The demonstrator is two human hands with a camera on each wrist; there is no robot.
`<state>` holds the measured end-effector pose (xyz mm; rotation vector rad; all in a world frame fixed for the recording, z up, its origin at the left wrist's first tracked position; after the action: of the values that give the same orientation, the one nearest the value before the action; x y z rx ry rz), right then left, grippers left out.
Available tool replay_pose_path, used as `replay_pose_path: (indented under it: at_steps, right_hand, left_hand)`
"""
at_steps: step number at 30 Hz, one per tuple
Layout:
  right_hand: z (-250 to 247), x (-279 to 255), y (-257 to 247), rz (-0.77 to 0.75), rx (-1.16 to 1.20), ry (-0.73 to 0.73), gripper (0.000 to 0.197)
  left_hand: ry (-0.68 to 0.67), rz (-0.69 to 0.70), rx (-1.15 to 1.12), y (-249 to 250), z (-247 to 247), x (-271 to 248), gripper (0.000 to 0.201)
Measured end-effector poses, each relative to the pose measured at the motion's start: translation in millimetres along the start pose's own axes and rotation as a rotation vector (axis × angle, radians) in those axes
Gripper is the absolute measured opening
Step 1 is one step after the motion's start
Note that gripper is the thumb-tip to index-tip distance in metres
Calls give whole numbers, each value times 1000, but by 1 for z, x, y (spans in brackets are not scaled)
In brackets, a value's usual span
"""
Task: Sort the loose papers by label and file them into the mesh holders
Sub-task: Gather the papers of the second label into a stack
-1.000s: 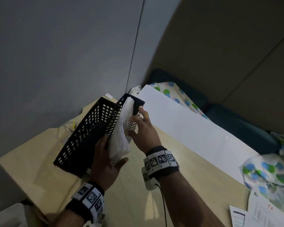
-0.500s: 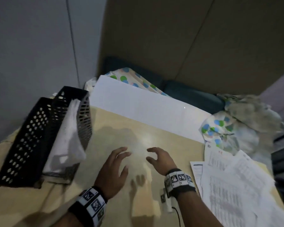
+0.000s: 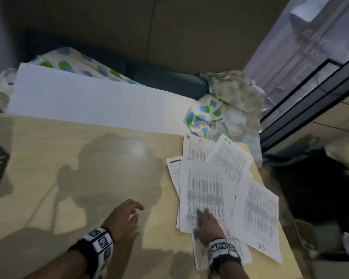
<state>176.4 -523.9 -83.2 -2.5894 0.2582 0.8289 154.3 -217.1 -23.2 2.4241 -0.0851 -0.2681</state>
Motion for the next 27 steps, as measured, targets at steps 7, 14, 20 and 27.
replay_pose_path:
  at_steps: [7,14,20,27]
  right_hand:
    - [29,-23,-56,-295,-118,-51,63]
    - [-22,-12,-49,-389,415,5,40]
    - [-83,3,90,49,238,355,74]
    - [-42,17,101,6,35,167,59]
  left_hand:
    - [-187,-365,-120,-4,67,9,50]
    - [-56,-484,-114,-2,62,14,49]
    - [114,-546,-107,-28,23,16,23]
    - [164,-665,-162,-50,12,11,25]
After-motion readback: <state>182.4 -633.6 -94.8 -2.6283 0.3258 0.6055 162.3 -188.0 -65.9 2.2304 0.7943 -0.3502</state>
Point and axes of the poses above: each hand's wrist, its own x-axis towards the middle knuckle, its own z-axis out of the palm, y = z × x, the point moved 10 cm from there along x, towards the middle knuckle, and after that the axes turned 15 degrees about x, right-handed, at the moved point
